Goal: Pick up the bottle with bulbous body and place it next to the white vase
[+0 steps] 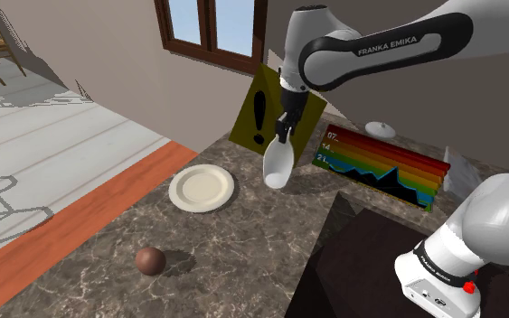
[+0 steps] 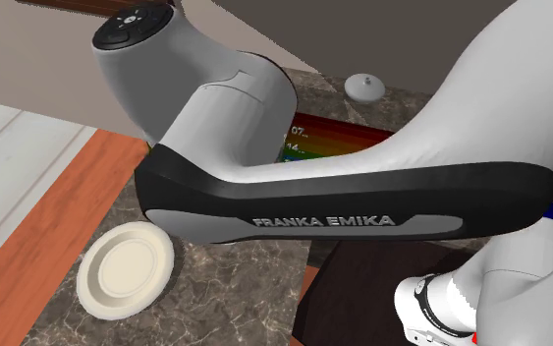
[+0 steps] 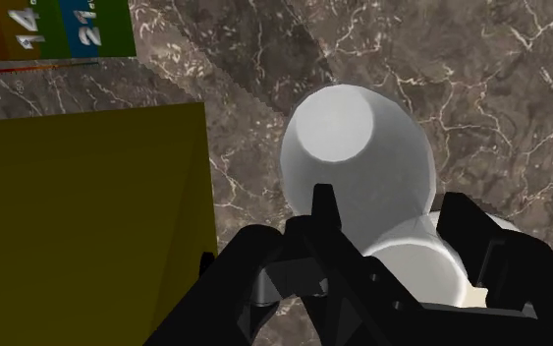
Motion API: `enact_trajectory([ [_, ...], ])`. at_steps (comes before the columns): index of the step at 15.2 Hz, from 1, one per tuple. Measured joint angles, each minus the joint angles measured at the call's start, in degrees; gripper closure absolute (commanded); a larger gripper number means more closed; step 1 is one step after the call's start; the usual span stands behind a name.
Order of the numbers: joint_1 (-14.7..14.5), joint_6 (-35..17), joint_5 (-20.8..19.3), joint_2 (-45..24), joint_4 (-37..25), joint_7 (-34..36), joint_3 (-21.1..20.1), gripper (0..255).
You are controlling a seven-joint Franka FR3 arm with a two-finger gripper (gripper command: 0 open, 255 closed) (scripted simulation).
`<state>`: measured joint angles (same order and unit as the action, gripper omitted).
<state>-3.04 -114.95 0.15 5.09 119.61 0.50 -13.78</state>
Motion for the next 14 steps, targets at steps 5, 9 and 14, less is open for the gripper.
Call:
enact_trajectory([
  [5,0.1,3.9,0.2,0.7,-3.1,-0.2,0.1,255],
  [9,0.0,6.9,0.4,1.6,-5.4,-0.3,0.1,255],
  [14,0.1,10.7,0.4,2.0,-8.8,-0.4,0.2,255],
])
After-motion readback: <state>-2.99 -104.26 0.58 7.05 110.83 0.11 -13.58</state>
